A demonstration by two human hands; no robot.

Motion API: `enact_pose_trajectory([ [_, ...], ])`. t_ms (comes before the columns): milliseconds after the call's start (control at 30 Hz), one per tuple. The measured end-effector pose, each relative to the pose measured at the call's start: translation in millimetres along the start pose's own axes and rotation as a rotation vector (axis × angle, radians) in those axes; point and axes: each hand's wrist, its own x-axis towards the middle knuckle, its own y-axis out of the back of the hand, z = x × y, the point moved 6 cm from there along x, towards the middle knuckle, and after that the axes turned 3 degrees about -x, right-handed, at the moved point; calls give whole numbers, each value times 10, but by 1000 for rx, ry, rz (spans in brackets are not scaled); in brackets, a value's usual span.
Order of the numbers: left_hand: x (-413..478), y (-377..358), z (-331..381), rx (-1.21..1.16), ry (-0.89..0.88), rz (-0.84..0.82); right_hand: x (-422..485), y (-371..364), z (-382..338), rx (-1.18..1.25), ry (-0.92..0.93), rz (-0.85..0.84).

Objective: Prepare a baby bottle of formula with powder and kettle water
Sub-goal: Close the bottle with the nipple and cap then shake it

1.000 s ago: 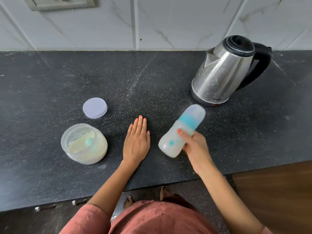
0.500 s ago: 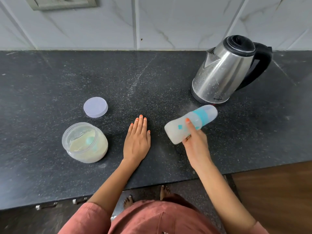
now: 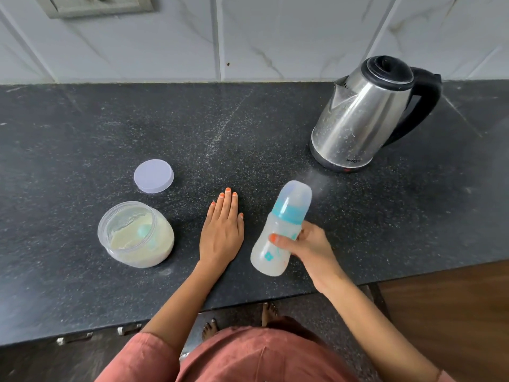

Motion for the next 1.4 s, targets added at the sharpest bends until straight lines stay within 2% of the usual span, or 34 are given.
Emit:
enact_pose_trajectory([
  [33,12,1,13,-2,-4,-1,9,32,-17,29,10,18],
  [167,11,-1,33,-7,-7,-6,191,225,-139,528,36,235],
  [233,-8,-5,10,-2,-3,-4,190,189,-131,464,47,221],
  [333,-14,-1,-1,-6,1,3,45,15,-20,97,-17,41],
  [367,-4,2,8,-6,-2,5,17,9,0,40,-27,16],
  [400,6,3,22,-9,-6,4,26,35,-12,71,-17,27],
  [500,6,3,51,-9,-9,1,172,198,-84,517,6,194],
  [567,-13,0,28,-2,-3,0,218,232,-97,624,30,268],
  [633,-32,-1,4,-3,3,0,159,150,-50,459,15,191],
  [700,-23,6,12,-4,-1,4,36,42,30,185,-27,48],
  [767,4,11,28,-7,-8,2,-15,47,40,83,-33,4],
  [900,7,6,41,-4,-8,0,164,244,-90,519,21,202],
  [933,-2,1,37,-1,-7,-1,184,262,-87,567,31,241],
  [1000,-23,-5,23,1,0,-4,145,201,-41,449,27,207],
  [1100,-15,12,18,-7,-1,2,-12,26,69,48,-11,14],
  [1133,-6,14,24,-8,-5,2,-29,26,74,-2,-11,-2],
  [1167,1,14,32,-8,-9,1,-11,60,47,28,1,20],
  [1300,-3,22,35,-9,-11,4,180,262,-98,531,63,231],
  [1333,-10,22,26,-12,-9,6,185,258,-104,547,78,244],
  [1400,-24,12,15,-11,-4,3,123,170,-68,392,62,171],
])
